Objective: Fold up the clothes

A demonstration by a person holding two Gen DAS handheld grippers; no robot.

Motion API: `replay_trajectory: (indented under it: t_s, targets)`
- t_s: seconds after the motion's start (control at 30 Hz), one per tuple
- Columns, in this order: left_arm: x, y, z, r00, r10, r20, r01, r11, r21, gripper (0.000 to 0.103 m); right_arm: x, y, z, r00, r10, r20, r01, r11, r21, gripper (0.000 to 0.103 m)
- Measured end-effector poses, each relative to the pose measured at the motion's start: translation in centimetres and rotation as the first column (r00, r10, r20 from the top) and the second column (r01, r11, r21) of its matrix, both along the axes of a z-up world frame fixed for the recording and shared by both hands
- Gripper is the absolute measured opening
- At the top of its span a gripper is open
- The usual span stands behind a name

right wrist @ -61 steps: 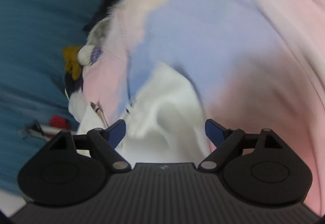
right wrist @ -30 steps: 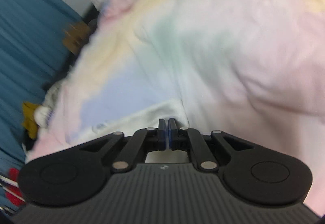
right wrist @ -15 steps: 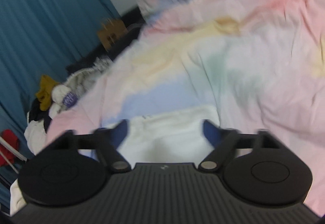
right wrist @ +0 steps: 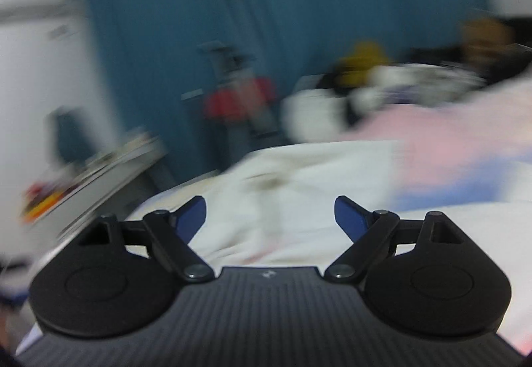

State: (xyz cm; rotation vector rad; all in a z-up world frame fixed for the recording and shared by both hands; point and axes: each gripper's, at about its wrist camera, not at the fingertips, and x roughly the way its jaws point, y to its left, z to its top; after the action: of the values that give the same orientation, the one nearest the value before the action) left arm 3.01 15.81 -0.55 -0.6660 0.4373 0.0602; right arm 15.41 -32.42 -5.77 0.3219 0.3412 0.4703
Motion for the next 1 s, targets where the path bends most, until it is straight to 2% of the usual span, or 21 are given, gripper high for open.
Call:
replay_trajectory:
  t_s: [0.07, 0.13, 0.23, 0.3, 0.33, 0.47, 0.53, 0.63, 0.67, 0.7, 0.77, 0.83, 0.9, 0.97, 1.0]
  targets:
    - [0.6, 0.4, -0.5, 1.000, -0.005, -0.020, 0.005, 1.000, -0.010, 0.098, -0.3, 3.7, -0.6, 0.990, 0.143, 0.019, -0.142, 0.989, -0.044, 0.086]
    - [1.1, 0.7, -1.1, 0.999, 0.010, -0.034, -0.011, 0.999, -0.031, 0.098, -1.0, 7.2, -1.3, 0.966, 0.258, 0.035, -0.250, 0.956, -0.151, 0.085]
    - [1.7, 1.3, -2.0, 0.999, 0.024, -0.039, -0.028, 0.994, -0.105, 0.098, -2.3, 10.5, -2.5, 0.940, 0.311, 0.138, -0.240, 0.893, -0.380, 0.085]
    - [2.5, 1.7, -2.7, 0.999, 0.020, -0.038, -0.025, 0.987, -0.160, 0.098, -2.2, 11.3, -3.3, 0.936, 0.305, 0.176, -0.203, 0.875, -0.440, 0.085]
    - [2.9, 1.9, -3.1, 0.999, 0.018, -0.040, -0.025, 0.984, -0.179, 0.098, -2.0, 11.3, -3.6, 0.935, 0.307, 0.176, -0.203, 0.873, -0.444, 0.085]
    - [4.0, 2.4, -3.7, 0.999, 0.023, -0.035, -0.029, 0.978, -0.205, 0.098, 0.4, 11.0, -4.9, 0.943, 0.324, 0.079, -0.275, 0.889, -0.366, 0.085]
    - [4.3, 2.7, -3.9, 0.999, 0.034, -0.026, -0.039, 0.976, -0.215, 0.098, 0.6, 11.6, -5.4, 0.943, 0.327, 0.067, -0.286, 0.894, -0.345, 0.085]
    - [4.3, 3.0, -4.1, 0.999, 0.052, -0.010, -0.052, 0.973, -0.225, 0.099, 0.0, 12.6, -5.6, 0.929, 0.367, 0.038, -0.333, 0.878, -0.344, 0.062]
    - [4.3, 3.1, -4.1, 0.998, 0.059, -0.007, -0.059, 0.971, -0.230, 0.099, -0.2, 12.8, -5.5, 0.927, 0.374, 0.025, -0.341, 0.868, -0.360, 0.042]
    - [4.2, 3.3, -4.1, 0.998, 0.066, -0.004, -0.065, 0.970, -0.235, 0.099, -0.5, 13.1, -5.4, 0.925, 0.379, 0.007, -0.348, 0.856, -0.383, 0.017]
    - [3.9, 3.7, -4.1, 0.996, 0.085, -0.004, -0.083, 0.965, -0.248, 0.099, -1.2, 13.8, -5.2, 0.920, 0.392, -0.027, -0.366, 0.829, -0.423, 0.013]
    - [3.5, 4.4, -4.2, 0.995, 0.101, -0.013, -0.100, 0.957, -0.274, 0.099, -2.7, 14.3, -4.8, 0.904, 0.425, -0.057, -0.399, 0.785, -0.473, 0.011]
    - [3.0, 5.1, -4.5, 0.992, 0.123, -0.026, -0.125, 0.943, -0.309, 0.099, -5.0, 14.4, -4.6, 0.876, 0.471, -0.099, -0.446, 0.718, -0.534, 0.010]
    - [2.4, 5.9, -4.8, 0.988, 0.146, -0.041, -0.151, 0.928, -0.340, 0.099, -6.8, 14.7, -5.4, 0.839, 0.508, -0.195, -0.515, 0.623, -0.589, 0.010]
    - [2.1, 6.2, -5.0, 0.986, 0.158, -0.059, -0.169, 0.923, -0.345, 0.099, -7.2, 14.8, -6.3, 0.818, 0.504, -0.275, -0.557, 0.580, -0.594, 0.010]
